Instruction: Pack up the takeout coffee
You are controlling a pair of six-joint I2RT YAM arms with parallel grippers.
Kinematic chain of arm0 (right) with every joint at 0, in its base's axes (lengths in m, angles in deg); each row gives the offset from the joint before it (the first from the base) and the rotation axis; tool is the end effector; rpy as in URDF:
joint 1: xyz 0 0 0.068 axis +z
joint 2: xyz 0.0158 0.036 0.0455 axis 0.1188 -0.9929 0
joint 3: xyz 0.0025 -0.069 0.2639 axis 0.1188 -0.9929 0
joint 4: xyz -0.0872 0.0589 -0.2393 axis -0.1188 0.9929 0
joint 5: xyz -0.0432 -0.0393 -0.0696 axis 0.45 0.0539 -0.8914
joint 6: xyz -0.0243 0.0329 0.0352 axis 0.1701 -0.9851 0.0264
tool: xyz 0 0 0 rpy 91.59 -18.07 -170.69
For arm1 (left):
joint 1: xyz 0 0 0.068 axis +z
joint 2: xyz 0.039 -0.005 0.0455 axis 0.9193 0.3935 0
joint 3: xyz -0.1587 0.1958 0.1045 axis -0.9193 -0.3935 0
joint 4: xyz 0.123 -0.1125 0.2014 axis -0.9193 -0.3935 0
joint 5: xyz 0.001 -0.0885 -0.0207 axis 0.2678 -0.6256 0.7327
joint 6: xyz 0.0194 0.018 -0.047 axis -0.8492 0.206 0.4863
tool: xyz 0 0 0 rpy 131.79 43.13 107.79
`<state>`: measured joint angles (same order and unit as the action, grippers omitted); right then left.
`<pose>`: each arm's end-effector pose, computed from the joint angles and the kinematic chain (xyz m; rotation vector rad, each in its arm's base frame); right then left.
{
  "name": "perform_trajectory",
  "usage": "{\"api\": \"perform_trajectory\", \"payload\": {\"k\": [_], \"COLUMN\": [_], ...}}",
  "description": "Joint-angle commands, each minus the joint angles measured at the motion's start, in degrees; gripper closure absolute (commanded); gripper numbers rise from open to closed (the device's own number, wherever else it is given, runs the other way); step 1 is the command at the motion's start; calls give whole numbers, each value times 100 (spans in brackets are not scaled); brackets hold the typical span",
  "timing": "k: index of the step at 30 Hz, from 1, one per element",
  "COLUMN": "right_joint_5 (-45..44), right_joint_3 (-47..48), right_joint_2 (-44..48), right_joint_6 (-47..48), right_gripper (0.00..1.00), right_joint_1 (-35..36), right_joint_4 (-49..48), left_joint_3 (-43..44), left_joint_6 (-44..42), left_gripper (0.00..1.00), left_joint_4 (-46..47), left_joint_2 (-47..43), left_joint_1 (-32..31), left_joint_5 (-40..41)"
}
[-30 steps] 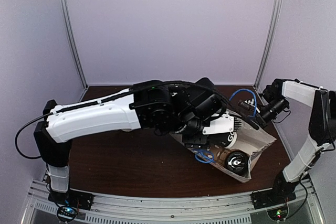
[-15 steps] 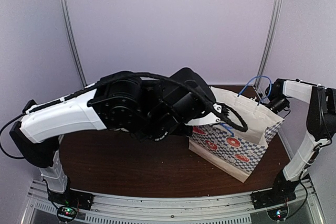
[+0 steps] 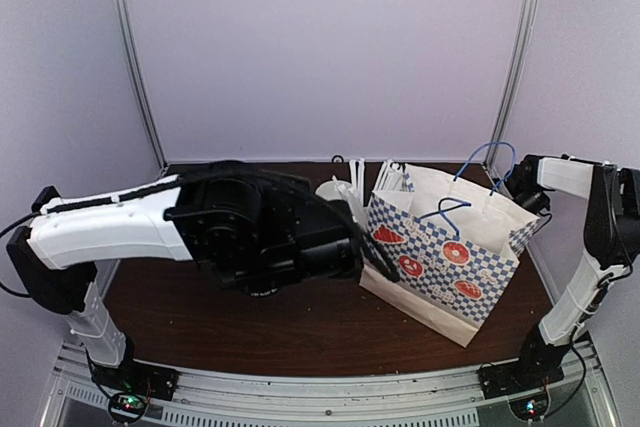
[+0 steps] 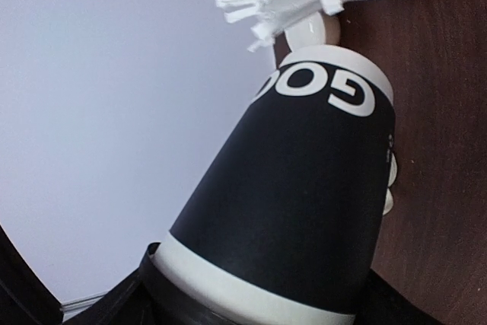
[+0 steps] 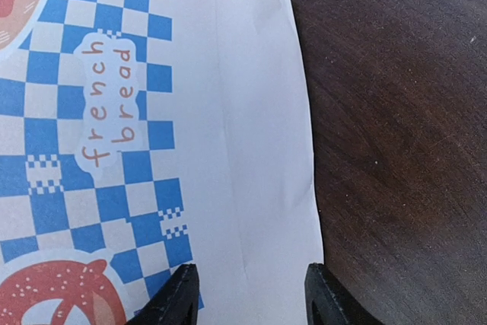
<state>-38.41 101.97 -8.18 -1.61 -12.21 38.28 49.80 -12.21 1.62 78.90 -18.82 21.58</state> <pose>0.2843 -0.0001 0.2151 -0.7954 2.5507 1.1619 0.0579 -0.3327 0.3903 1.4822 1.4683 0.9157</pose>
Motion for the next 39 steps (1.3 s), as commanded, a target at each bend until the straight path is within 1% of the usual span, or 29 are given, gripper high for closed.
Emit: {"api": "perform_trajectory", "payload": {"k": [1,6,10,13,16,21,23,28,31,35,39], "right_joint_5": [-83,-49,-65,-70,-53,-68,-70,-54,-36,-35,-18], "right_joint_3": [-151,-330,-414,-415,-407,-455,-491,-546,-543,-529,-521], "right_joint_2": [298,424,501,551,584,646,674,638,619,620,597], "right_joint_6": [123,122,112,99,80,81,81,72,85,108,132], "right_gripper": [48,48,48,48,48,48,48,48,48,48,48], "right_joint_1": [-15,-15,-15,-15,-6,-11,-6,-6,-6,-6,-6], "right_joint_4": [5,-16,-37,-17,-2,35,16,10,37,82,119], "left_joint_3": [-1044,-1159,-1158,-1119,-1131,-1089,-1042,-927,-627,-95,60], "left_joint_6": [343,933,1070,1053,1018,953,917,888,911,956,1017], "left_gripper": [15,17,18,18,18,17,15,7,3,3,2], "left_joint_4": [-398,-608,-420,-261,-147,-196,-216,-168,-188,-123,160], "left_joint_2": [199,708,1193,1472,1686,2001,2104,2162,2095,1741,1248], "left_joint_1": [5,71,66,84,122,149,151,150,140,116,132], "left_joint_5": [-406,-1342,-1959,-2210,-2298,-2366,-2441,-2445,-2598,-3072,-3461]}}
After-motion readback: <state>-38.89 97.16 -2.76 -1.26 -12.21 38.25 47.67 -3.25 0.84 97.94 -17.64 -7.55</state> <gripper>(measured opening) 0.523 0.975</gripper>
